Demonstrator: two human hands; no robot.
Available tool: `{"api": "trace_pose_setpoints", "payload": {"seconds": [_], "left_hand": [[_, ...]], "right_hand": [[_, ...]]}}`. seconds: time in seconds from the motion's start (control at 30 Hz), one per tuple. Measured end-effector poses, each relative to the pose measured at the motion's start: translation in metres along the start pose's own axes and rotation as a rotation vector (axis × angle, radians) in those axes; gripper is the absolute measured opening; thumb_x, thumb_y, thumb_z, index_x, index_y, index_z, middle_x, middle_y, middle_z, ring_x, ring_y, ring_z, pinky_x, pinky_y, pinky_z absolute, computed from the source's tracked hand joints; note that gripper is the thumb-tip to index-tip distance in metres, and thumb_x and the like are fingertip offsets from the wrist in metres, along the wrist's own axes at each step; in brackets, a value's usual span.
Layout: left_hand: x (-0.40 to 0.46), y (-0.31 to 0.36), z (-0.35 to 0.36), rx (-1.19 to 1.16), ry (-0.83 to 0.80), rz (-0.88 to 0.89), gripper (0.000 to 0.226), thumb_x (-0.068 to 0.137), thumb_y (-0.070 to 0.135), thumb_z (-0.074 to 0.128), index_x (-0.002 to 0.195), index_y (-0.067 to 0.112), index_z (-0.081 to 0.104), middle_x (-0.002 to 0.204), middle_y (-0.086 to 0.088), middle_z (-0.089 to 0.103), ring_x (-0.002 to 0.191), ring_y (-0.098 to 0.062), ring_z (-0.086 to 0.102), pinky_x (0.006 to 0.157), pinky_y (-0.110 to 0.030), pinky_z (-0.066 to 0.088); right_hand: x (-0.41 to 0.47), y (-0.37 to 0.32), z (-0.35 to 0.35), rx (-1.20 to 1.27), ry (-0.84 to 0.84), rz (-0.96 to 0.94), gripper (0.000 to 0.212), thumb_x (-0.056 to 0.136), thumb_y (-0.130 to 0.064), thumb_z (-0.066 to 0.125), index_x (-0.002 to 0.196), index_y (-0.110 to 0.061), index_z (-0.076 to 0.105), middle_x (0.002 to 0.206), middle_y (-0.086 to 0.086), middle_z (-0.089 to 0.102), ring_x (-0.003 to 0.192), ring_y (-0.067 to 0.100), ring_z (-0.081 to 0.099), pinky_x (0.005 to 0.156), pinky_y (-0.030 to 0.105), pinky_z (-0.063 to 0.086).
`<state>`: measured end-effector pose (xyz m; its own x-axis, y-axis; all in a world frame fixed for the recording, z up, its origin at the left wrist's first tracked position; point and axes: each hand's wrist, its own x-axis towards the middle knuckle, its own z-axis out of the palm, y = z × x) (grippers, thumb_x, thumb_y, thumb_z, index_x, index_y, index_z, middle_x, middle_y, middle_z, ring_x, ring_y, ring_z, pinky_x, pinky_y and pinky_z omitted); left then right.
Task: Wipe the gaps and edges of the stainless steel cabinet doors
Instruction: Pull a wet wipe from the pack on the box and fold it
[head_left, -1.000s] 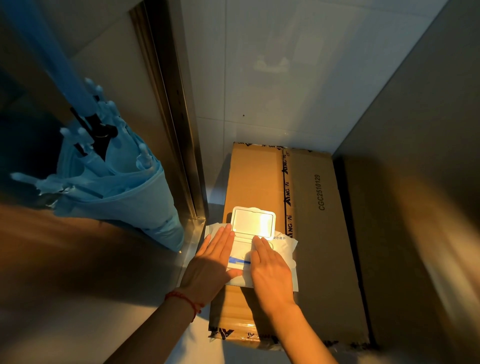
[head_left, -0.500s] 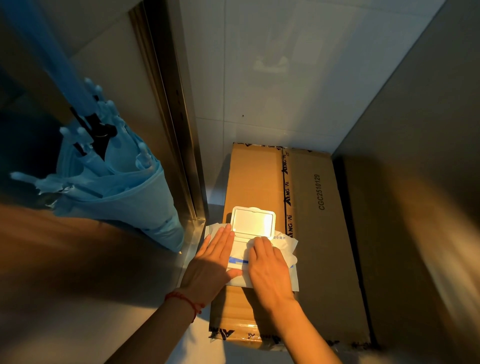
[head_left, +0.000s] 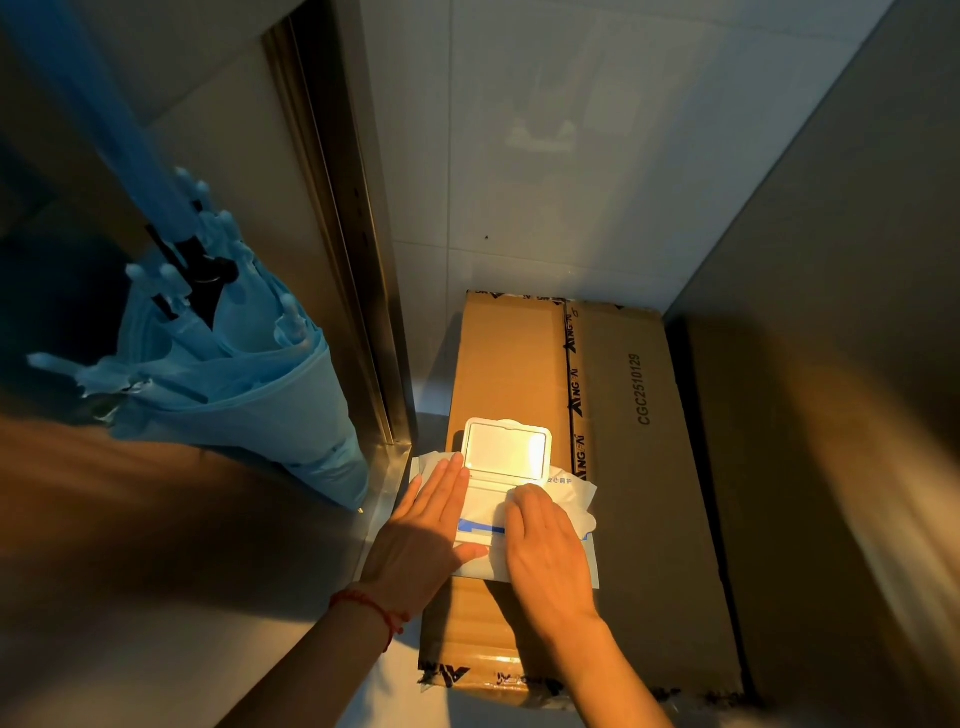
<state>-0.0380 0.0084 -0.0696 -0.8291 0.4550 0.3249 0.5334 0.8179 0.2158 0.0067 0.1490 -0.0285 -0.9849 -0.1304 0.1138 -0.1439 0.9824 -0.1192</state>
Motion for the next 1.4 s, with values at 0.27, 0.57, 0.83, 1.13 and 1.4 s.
{"api": "trace_pose_setpoints", "payload": {"seconds": [0.27,0.57,0.83,1.13,1.4], "left_hand": [[-0.001,-0.001,0.004,-0.014,-0.031,-0.008,0.085,0.03,0.04,0.094,0.096,-0.006,0.07,0.103,-0.019,0.069,0.091,-0.033,0.069,0.069,-0.05,0.054],[0.0,0.0,-0.002,-0.014,0.0,0.006,0.083,0.029,0.038,0.095,0.094,-0.007,0.071,0.1,-0.02,0.07,0.088,-0.034,0.069,0.067,-0.049,0.054],[0.002,0.003,-0.006,0.003,0.007,0.005,0.081,0.029,0.039,0.095,0.092,-0.007,0.071,0.1,-0.019,0.07,0.087,-0.033,0.069,0.066,-0.049,0.054],[0.001,0.003,-0.008,-0.002,-0.032,-0.003,0.084,0.029,0.038,0.095,0.095,-0.008,0.07,0.101,-0.02,0.07,0.089,-0.033,0.069,0.066,-0.049,0.054],[0.002,0.003,-0.007,0.014,-0.068,0.001,0.087,0.024,0.041,0.095,0.094,-0.006,0.071,0.101,-0.018,0.07,0.088,-0.031,0.07,0.067,-0.046,0.054]], "right_hand": [[0.001,-0.002,-0.004,0.062,0.023,0.023,0.056,0.026,-0.029,0.098,0.071,-0.008,0.072,0.083,0.009,0.072,0.077,0.019,0.071,0.061,0.025,0.058],[0.004,-0.006,-0.003,0.043,0.004,0.059,0.069,0.016,-0.03,0.098,0.075,-0.006,0.072,0.081,0.008,0.071,0.071,0.021,0.071,0.059,0.026,0.058],[0.008,-0.007,-0.004,0.004,-0.017,0.101,0.072,0.01,-0.028,0.098,0.072,-0.004,0.071,0.073,0.009,0.068,0.061,0.024,0.068,0.053,0.025,0.057],[0.007,-0.007,-0.001,0.034,0.001,0.138,0.066,0.019,-0.022,0.099,0.075,-0.002,0.07,0.076,0.011,0.069,0.064,0.025,0.069,0.057,0.027,0.056],[0.0,0.001,-0.001,0.102,0.009,0.045,0.06,0.03,-0.03,0.098,0.079,-0.008,0.071,0.09,0.01,0.071,0.079,0.022,0.07,0.061,0.025,0.056]]}}
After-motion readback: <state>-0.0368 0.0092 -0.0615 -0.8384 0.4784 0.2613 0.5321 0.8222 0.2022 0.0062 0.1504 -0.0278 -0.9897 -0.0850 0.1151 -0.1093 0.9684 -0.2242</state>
